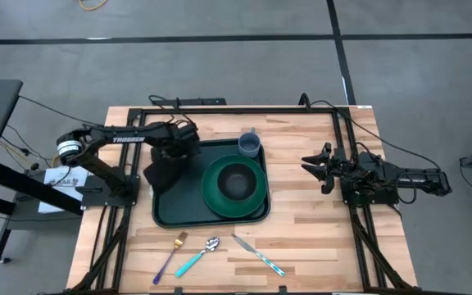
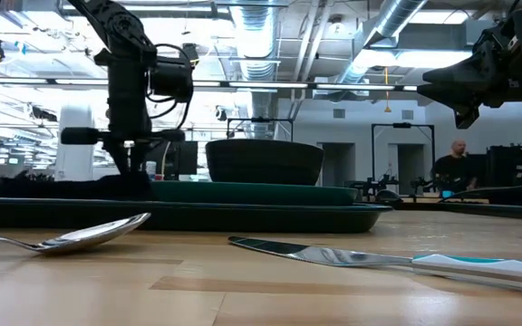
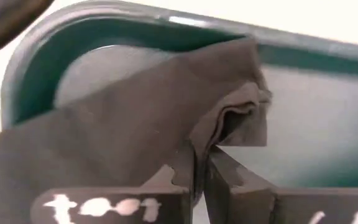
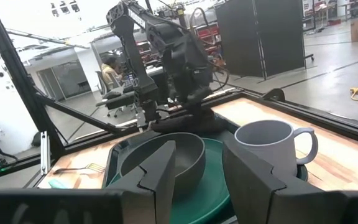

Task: Set up tray
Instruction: Put the napkin on the black tray to the left of the green plate

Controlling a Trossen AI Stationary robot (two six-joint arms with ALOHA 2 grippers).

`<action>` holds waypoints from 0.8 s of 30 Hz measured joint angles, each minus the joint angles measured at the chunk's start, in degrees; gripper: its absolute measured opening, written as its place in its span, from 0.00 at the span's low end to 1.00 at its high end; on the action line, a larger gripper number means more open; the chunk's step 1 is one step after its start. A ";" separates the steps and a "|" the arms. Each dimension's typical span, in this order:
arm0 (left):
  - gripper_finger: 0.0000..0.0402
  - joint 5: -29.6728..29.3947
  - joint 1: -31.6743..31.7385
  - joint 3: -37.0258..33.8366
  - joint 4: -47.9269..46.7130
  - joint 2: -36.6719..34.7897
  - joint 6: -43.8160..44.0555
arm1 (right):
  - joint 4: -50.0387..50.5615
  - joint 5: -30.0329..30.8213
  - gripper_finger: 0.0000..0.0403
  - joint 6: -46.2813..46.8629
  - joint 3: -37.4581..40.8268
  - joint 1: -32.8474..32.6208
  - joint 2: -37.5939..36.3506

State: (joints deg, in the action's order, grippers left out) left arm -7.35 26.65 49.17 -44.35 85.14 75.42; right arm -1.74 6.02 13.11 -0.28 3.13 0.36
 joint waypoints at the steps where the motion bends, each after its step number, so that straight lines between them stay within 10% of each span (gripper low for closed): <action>1: 0.00 -0.15 0.26 0.00 1.45 0.00 2.07 | 0.00 0.00 0.31 -0.01 0.01 0.01 -0.02; 13: 0.00 1.26 -1.32 2.29 6.35 0.28 -4.07 | 0.00 0.00 0.31 0.01 0.01 -0.01 -0.02; 24: 0.00 -1.33 -9.58 2.32 8.10 0.28 19.27 | 0.00 0.01 0.31 0.00 0.01 -0.01 -0.02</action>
State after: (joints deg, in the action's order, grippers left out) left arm -8.68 17.07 51.48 -36.26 85.43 94.69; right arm -1.74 6.03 13.11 -0.27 3.11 0.34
